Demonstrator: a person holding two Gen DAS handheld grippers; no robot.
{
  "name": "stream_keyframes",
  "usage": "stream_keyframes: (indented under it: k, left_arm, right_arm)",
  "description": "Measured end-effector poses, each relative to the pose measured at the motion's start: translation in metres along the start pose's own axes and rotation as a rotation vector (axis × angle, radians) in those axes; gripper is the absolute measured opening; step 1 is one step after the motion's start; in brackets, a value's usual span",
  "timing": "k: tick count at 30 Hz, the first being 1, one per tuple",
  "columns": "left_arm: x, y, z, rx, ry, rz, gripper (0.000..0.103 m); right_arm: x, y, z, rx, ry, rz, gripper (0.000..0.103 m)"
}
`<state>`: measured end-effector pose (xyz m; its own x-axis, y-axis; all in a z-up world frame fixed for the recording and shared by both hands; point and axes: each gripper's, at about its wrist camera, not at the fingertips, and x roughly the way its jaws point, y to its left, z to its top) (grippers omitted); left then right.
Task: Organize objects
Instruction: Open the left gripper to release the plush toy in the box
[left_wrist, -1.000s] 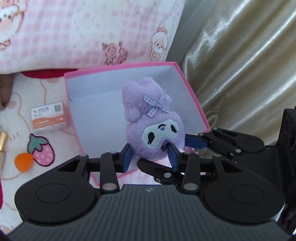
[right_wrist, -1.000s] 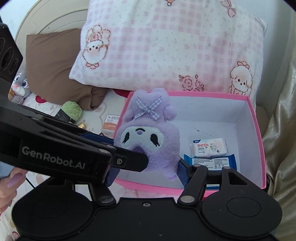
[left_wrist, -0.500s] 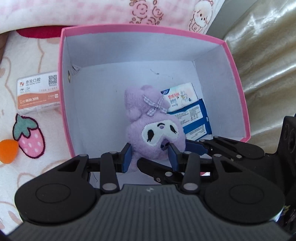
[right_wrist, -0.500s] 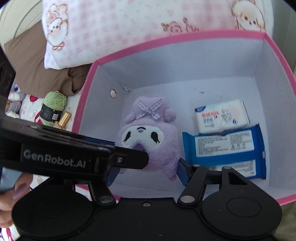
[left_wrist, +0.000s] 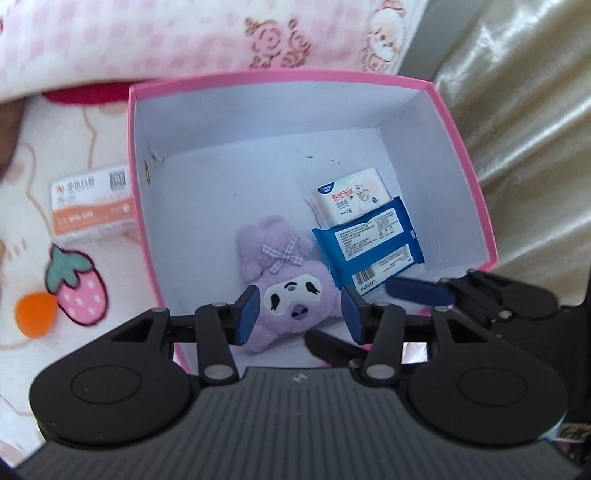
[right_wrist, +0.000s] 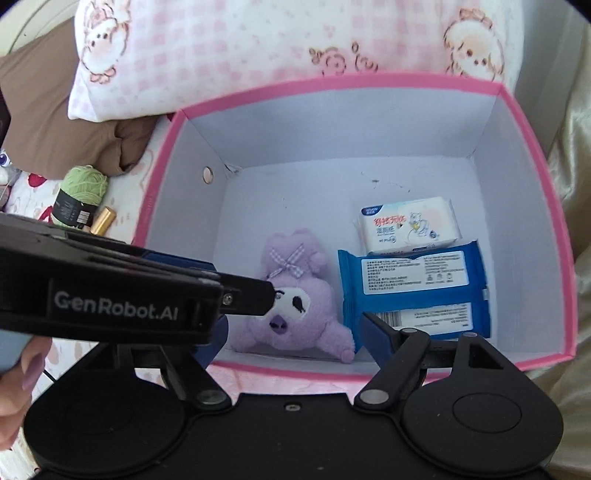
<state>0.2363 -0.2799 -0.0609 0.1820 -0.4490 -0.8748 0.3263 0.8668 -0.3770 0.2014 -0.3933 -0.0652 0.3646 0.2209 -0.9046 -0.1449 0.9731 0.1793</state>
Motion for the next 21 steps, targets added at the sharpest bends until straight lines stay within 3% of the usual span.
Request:
stream_keyframes:
  k: [6, 17, 21]
  left_arm:
    - [-0.05, 0.002, -0.004, 0.043, 0.01, -0.084, 0.049]
    - [-0.153, 0.016, -0.039, 0.13, -0.046, -0.036, 0.049]
    - [-0.187, 0.025, -0.051, 0.154, -0.063, -0.014, 0.05]
  right_arm:
    - [-0.047, 0.03, -0.014, -0.067, -0.082, -0.057, 0.082]
    - [-0.121, 0.092, -0.03, -0.229, -0.165, -0.141, 0.081]
    - [-0.145, 0.111, -0.033, -0.237, -0.211, -0.103, 0.082]
